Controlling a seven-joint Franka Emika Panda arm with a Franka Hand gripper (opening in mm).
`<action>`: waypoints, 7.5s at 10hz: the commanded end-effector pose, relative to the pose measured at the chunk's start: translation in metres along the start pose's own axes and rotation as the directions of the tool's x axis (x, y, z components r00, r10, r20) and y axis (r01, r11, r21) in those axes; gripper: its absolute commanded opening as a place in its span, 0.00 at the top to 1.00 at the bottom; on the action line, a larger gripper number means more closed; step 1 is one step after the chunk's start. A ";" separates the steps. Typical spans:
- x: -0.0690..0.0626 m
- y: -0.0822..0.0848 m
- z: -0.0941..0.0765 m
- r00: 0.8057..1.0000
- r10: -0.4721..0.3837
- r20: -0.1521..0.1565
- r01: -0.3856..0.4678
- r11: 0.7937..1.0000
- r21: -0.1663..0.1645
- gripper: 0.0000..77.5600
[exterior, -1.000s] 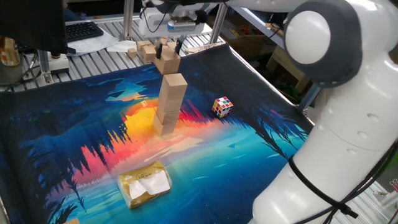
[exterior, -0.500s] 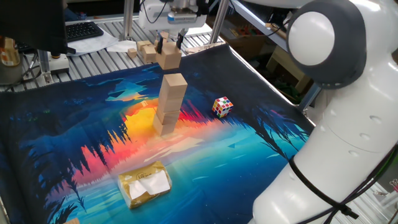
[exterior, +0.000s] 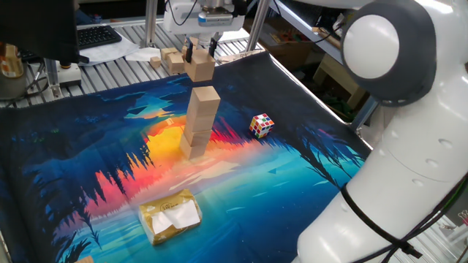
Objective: Stack the blocks in a vertical line of five
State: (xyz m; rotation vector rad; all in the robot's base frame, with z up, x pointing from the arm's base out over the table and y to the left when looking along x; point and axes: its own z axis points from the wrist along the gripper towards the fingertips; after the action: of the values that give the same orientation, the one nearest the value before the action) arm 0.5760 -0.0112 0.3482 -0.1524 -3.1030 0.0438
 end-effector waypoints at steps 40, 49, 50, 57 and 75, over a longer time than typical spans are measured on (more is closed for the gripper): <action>0.058 -0.001 0.015 0.996 0.093 0.006 -0.093 0.996 -0.017 0.99; 0.057 -0.001 0.015 0.994 0.111 0.006 -0.111 0.994 -0.012 0.00; 0.057 -0.001 0.015 0.994 0.111 0.006 -0.111 0.994 -0.012 0.00; 0.042 -0.003 0.002 0.996 0.092 0.001 -0.092 0.996 0.003 0.00; -0.025 0.012 0.002 0.998 0.059 -0.009 -0.059 0.998 0.006 0.00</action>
State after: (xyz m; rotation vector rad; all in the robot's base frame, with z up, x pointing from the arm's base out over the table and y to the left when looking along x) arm 0.5951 0.0028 0.3456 -0.2785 -3.0862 0.0528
